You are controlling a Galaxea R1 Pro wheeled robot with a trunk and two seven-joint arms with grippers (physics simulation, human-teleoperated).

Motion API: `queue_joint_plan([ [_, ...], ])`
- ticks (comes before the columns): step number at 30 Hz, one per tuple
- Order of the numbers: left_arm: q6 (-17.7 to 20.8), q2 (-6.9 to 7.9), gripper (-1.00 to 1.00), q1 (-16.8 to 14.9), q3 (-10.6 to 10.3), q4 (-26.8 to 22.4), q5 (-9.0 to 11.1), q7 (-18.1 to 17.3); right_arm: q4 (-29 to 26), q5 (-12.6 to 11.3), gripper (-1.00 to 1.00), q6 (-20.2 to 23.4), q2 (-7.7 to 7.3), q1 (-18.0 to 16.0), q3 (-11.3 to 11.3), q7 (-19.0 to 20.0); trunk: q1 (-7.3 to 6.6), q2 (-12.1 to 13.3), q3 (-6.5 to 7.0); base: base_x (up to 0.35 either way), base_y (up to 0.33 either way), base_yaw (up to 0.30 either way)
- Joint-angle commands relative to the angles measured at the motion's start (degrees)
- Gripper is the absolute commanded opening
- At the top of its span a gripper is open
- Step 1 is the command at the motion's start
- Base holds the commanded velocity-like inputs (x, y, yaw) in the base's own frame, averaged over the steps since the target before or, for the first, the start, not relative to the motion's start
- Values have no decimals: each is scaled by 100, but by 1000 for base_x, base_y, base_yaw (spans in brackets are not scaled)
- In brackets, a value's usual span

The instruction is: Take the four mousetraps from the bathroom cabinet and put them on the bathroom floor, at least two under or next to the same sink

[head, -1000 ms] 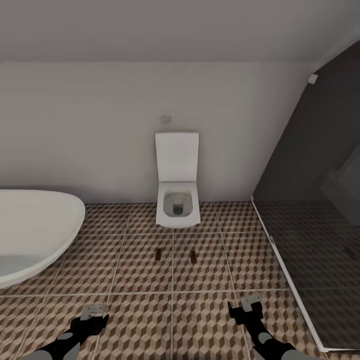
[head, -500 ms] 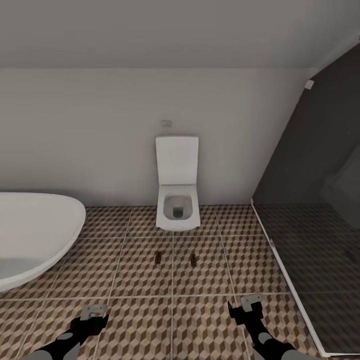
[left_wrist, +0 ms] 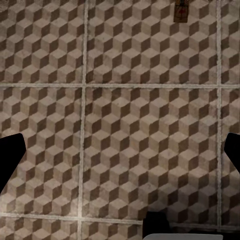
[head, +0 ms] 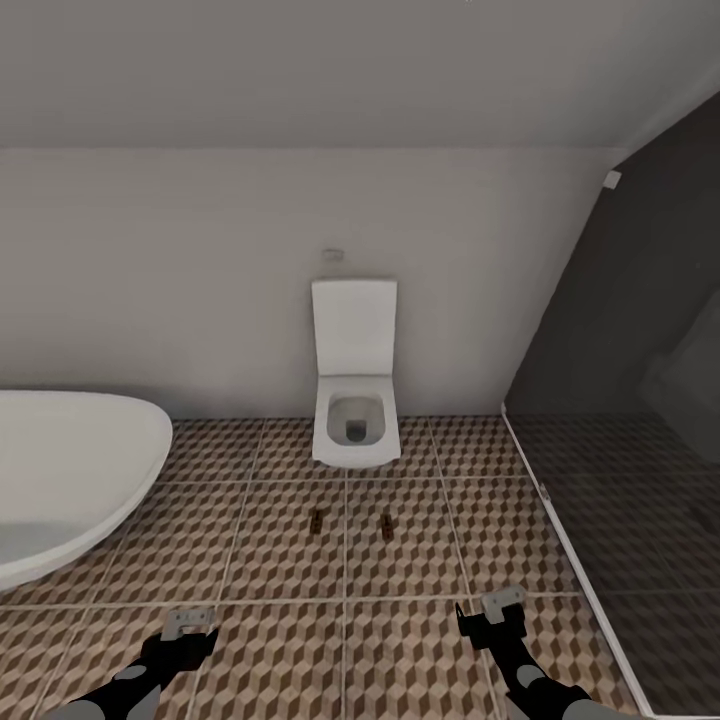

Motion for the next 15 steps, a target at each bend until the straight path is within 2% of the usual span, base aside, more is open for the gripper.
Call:
queue_joint_plan([
  [1, -8, 2, 100, -2, -39, -2, 61, -24, 1, -46, 100, -13, 0, -3, 50, -14, 3, -9, -1, 0, 0, 0],
  [15, -8, -24, 100, -1, -39, -2, 61, -24, 1, -46, 100, -13, 2, -3, 50, -15, 3, -9, 114, 0, 0, 0],
])
